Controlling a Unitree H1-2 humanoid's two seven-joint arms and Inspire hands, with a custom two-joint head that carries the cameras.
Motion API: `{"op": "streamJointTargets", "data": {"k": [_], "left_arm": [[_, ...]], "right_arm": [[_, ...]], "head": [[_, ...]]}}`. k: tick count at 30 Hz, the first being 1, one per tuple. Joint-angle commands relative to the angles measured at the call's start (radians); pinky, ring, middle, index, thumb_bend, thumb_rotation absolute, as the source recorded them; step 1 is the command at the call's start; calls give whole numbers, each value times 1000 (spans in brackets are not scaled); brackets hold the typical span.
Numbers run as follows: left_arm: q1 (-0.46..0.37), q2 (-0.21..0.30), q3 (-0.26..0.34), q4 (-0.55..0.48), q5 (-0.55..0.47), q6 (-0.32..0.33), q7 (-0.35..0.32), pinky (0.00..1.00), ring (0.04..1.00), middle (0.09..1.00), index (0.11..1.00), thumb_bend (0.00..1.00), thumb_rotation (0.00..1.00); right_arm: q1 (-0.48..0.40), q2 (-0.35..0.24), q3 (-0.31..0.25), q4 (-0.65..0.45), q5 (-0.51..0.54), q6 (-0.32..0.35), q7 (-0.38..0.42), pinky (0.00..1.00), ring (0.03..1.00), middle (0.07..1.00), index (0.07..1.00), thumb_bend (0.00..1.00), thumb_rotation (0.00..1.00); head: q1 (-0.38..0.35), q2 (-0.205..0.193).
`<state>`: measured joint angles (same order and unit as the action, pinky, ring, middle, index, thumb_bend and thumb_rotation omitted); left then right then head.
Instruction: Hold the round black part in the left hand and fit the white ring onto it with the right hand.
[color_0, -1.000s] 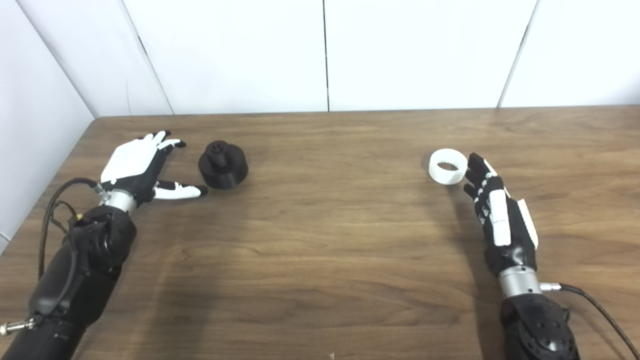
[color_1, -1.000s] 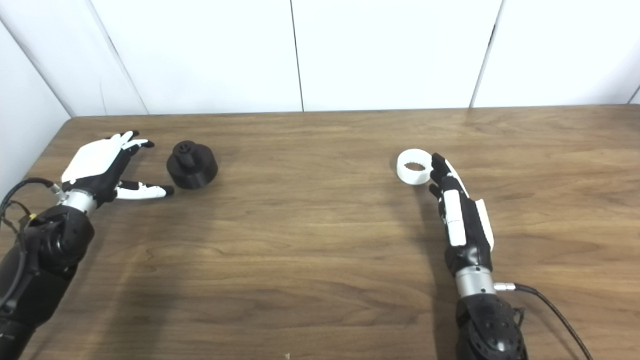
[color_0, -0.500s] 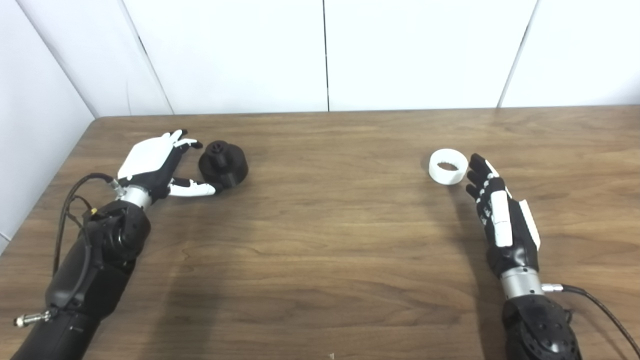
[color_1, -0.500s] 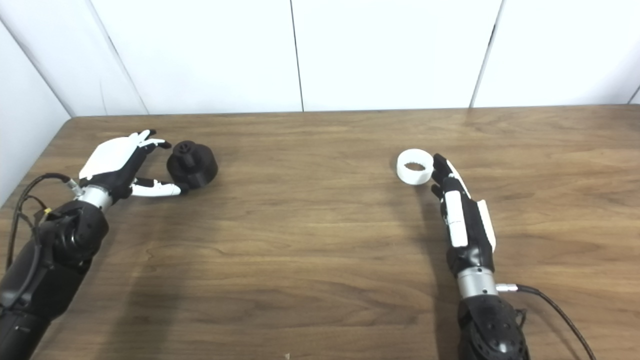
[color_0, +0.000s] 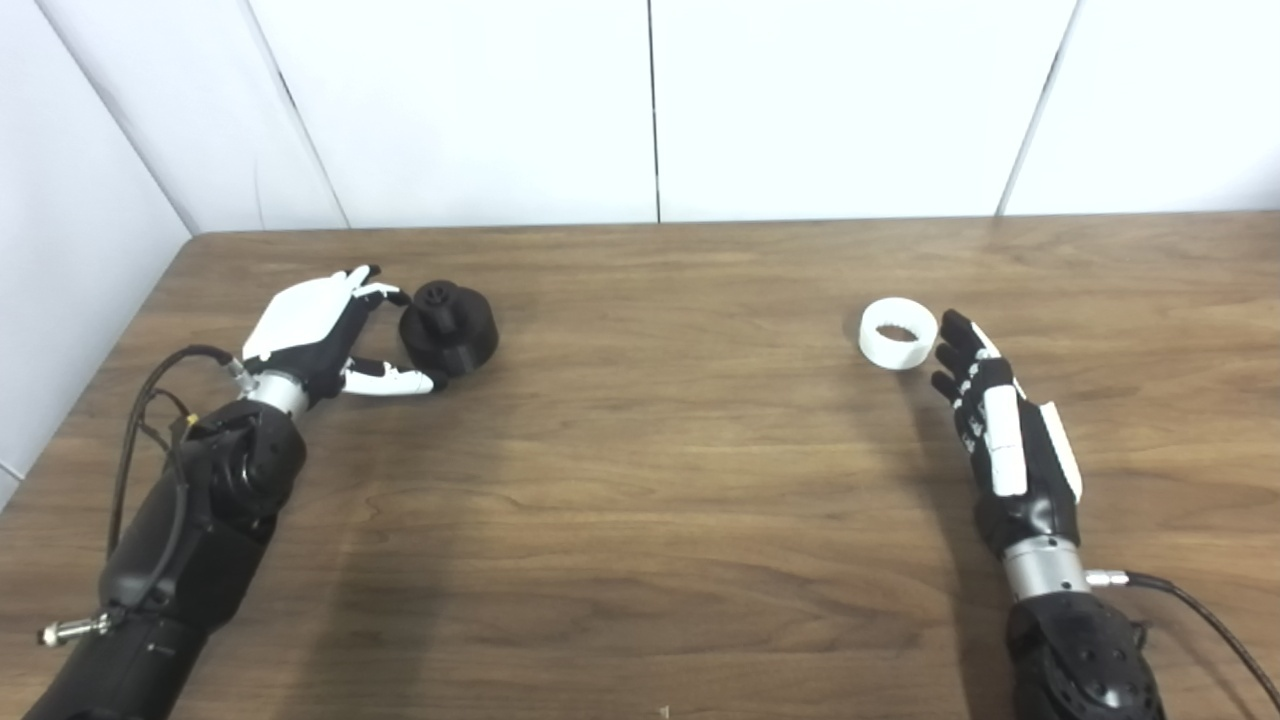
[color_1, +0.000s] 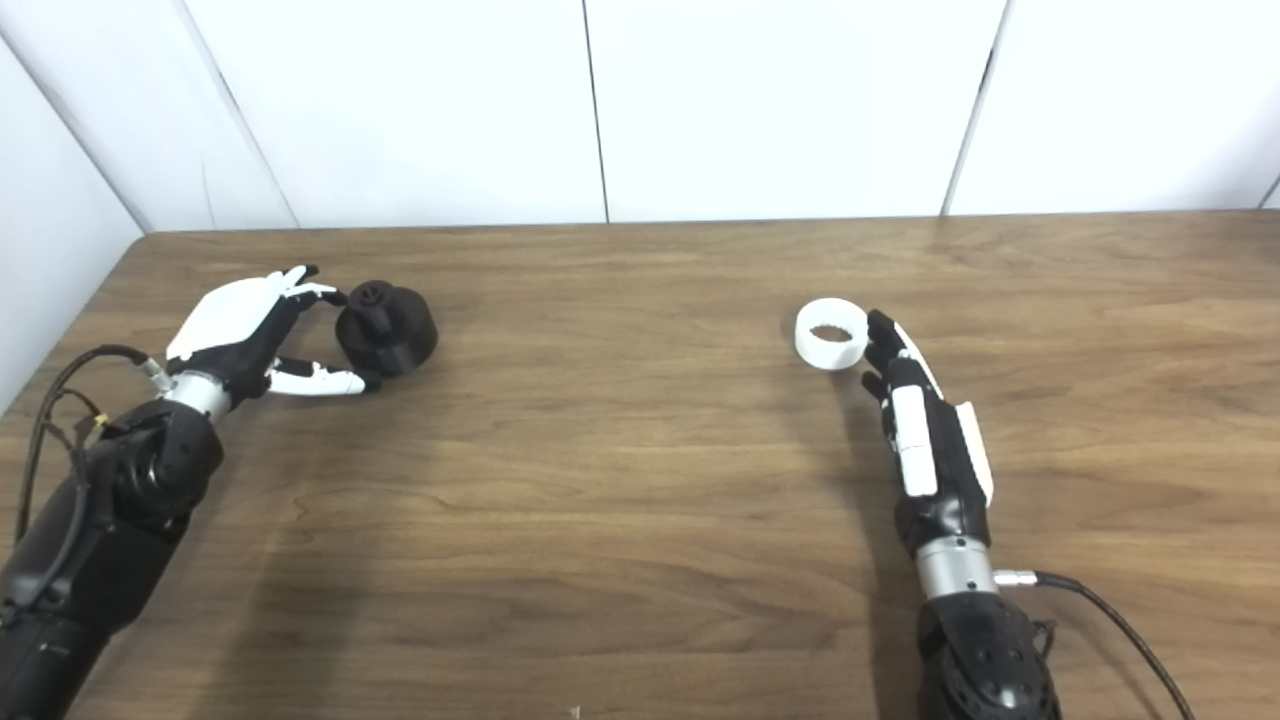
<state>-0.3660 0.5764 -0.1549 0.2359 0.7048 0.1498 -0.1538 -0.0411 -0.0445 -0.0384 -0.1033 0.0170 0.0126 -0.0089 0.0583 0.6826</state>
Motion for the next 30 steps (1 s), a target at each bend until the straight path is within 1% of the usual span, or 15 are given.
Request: {"op": "streamJointTargets", "data": {"k": [1,7,11,16,23,30], "left_arm": [[-57,19,5,-8,4,-11,31,1000,1000,995,811,985,495],[-63,14,6,4,3,-15,35,1000,1000,999,822,977,498],[-66,7,6,4,3,-3,32,1000,1000,999,819,960,470],[-70,-3,7,15,5,-5,42,1000,1000,997,814,976,484],[-76,-17,5,29,8,-13,59,1000,1000,987,801,959,452],[-81,-23,1,30,2,2,57,1000,1000,988,800,974,471]], "right_arm": [[-10,-2,-3,-24,2,-25,1,915,953,946,906,676,1000],[-7,-3,-4,-28,5,-22,4,919,953,945,905,681,1000],[-5,-3,-5,-33,7,-16,4,919,953,945,906,682,1000],[-3,-6,-6,-36,13,-15,9,929,955,945,907,671,1000],[1,-10,-6,-37,13,-16,8,930,955,947,909,674,1000],[4,-15,-5,-40,18,-15,13,933,958,946,911,676,1000]], "head": [[0,0],[-3,1],[-3,2],[-5,4],[-7,4],[-9,6]]}}
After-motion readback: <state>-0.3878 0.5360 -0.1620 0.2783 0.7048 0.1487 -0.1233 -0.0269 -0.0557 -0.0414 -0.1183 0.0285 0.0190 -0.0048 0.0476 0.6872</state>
